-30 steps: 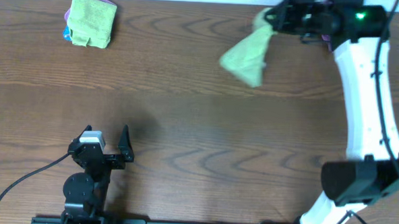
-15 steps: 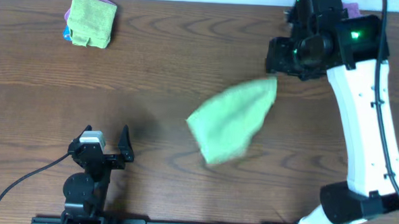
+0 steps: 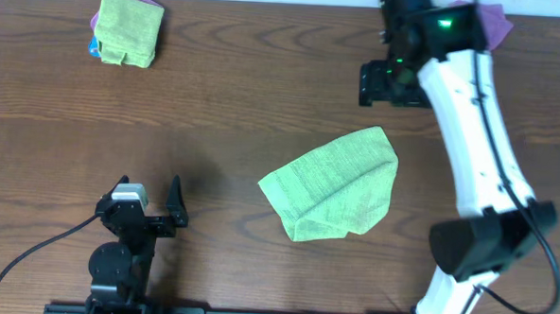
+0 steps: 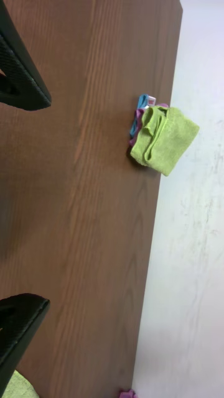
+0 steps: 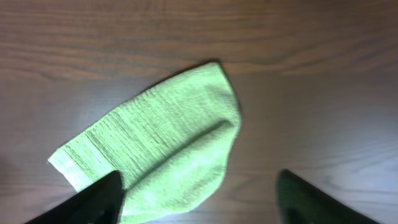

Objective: Fold the cloth
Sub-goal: 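Grasp the towel's near edge with the right gripper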

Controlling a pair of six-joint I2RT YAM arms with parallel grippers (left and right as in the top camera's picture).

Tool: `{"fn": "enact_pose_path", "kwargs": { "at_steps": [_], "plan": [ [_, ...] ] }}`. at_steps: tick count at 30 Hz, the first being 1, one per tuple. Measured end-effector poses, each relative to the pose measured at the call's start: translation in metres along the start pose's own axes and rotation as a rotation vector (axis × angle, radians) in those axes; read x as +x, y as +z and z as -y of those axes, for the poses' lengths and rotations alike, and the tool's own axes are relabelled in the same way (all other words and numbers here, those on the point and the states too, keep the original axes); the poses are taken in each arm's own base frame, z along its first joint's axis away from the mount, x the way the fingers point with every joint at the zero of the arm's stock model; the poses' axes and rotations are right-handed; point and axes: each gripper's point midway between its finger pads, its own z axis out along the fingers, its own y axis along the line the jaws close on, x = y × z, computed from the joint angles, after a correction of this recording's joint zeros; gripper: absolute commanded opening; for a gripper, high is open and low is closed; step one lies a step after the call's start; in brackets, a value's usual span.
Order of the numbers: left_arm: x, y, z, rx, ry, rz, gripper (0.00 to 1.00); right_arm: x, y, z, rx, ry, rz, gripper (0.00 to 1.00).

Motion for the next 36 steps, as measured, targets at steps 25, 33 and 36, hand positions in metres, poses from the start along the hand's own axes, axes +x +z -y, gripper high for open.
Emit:
{"fn": "enact_pose_path", "kwargs": {
  "at_steps": [25,33,36],
  "plan": [
    [0.0,0.0,0.0,0.0,0.0,0.0,0.95,0.073,0.166,-0.067,-0.14,-0.249,-0.199,0.02],
    [0.0,0.0,0.0,0.0,0.0,0.0,0.95,0.081,0.167,-0.099,-0.178,-0.348,-0.167,0.01],
    [0.0,0.0,0.0,0.0,0.0,0.0,0.95,0.085,0.169,-0.097,-0.175,-0.35,-0.178,0.02]
  ]
}}
